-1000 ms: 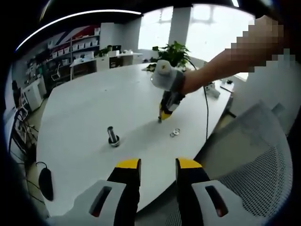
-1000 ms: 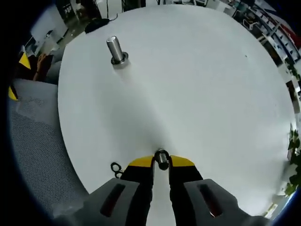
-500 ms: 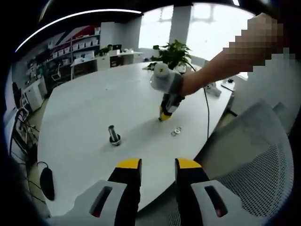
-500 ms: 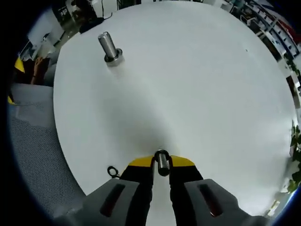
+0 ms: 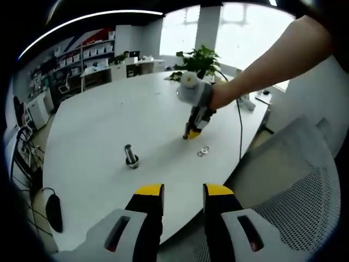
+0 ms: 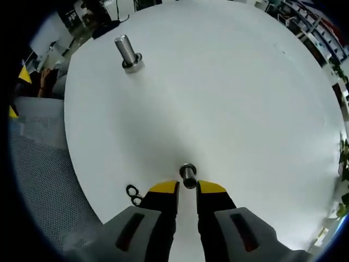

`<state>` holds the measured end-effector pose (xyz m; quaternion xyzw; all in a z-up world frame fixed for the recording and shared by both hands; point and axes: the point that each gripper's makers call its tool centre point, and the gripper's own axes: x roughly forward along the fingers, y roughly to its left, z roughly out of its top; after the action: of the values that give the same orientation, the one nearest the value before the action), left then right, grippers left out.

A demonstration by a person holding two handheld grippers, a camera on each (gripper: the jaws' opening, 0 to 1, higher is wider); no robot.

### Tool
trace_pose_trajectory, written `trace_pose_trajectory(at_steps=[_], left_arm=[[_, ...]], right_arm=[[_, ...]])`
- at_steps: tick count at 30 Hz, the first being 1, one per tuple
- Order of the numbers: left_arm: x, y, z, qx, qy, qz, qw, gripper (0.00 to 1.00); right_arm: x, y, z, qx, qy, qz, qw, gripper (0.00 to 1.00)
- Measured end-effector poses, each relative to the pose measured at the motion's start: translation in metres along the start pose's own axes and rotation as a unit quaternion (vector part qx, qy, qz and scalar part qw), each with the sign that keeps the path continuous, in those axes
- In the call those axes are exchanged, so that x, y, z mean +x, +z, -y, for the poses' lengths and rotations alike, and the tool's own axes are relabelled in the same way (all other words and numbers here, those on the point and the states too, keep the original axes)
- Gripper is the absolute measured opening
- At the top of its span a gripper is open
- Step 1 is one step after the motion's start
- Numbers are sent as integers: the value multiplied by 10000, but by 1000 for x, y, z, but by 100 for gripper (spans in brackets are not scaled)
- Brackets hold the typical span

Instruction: Place the washer onto the threaded stud by aligning its center hole with the stud, sliding it down to the base, and recovering from edge contact or off-axis alignment until the washer reaches the visible bottom stop.

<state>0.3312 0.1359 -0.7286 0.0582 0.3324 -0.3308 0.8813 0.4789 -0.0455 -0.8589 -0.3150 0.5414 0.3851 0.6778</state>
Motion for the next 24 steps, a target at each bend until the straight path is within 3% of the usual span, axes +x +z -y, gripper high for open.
trace_pose_trajectory(at_steps=[24], left_arm=[[-2,2,1,34,-13,69,10000,27]], right_arm=[[-25,-31,-11,222,-212,125,9995,15]])
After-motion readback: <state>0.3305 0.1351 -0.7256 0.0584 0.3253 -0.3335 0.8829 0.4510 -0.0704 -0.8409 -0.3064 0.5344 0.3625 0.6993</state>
